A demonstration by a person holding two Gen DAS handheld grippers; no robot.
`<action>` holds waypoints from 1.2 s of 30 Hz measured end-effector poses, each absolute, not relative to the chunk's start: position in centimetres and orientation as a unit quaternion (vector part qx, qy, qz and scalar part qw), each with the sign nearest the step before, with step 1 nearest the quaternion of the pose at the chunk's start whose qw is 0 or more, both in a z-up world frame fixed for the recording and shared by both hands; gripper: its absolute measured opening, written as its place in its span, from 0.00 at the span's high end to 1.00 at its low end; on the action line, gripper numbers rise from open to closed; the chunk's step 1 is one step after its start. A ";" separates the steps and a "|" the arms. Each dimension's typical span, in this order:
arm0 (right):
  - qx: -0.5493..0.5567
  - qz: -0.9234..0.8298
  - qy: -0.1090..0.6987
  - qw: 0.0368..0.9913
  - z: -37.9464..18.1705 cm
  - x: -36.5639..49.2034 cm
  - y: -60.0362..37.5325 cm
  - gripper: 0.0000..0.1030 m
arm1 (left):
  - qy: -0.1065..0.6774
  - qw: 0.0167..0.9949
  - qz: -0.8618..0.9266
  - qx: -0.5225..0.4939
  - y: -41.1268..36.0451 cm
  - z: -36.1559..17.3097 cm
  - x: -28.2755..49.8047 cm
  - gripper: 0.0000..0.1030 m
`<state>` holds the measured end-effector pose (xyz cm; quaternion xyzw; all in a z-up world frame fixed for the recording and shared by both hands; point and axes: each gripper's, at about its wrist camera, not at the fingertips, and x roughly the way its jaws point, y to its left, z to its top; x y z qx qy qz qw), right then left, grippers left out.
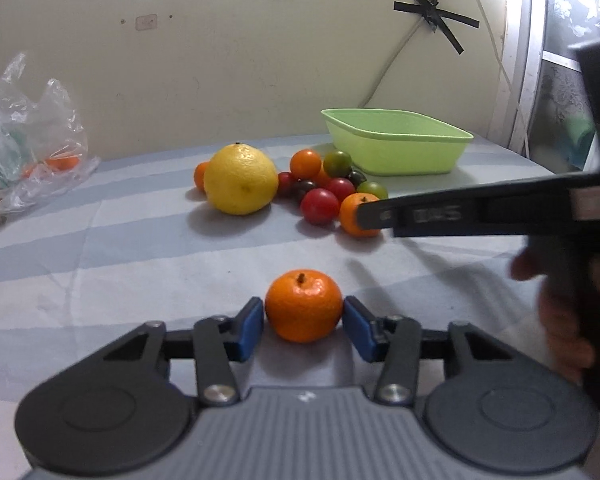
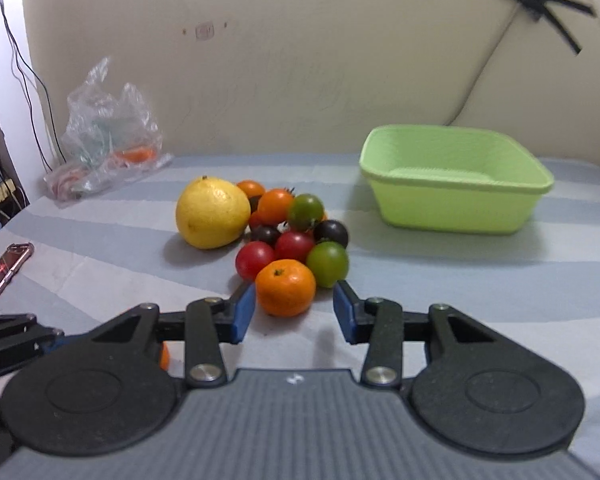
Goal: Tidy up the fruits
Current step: 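Grasp the mandarin orange with the left tool while the right tool grasps another mandarin, then carry both mandarins into the green basket and open both tools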
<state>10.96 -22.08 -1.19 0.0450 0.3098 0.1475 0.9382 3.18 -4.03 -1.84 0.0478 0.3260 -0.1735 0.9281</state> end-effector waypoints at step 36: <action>-0.004 0.076 0.250 0.965 1.6 20.9 -34.7 0.63 | 0.368 0.887 -0.272 0.055 -19.9 2.2 25.1 0.59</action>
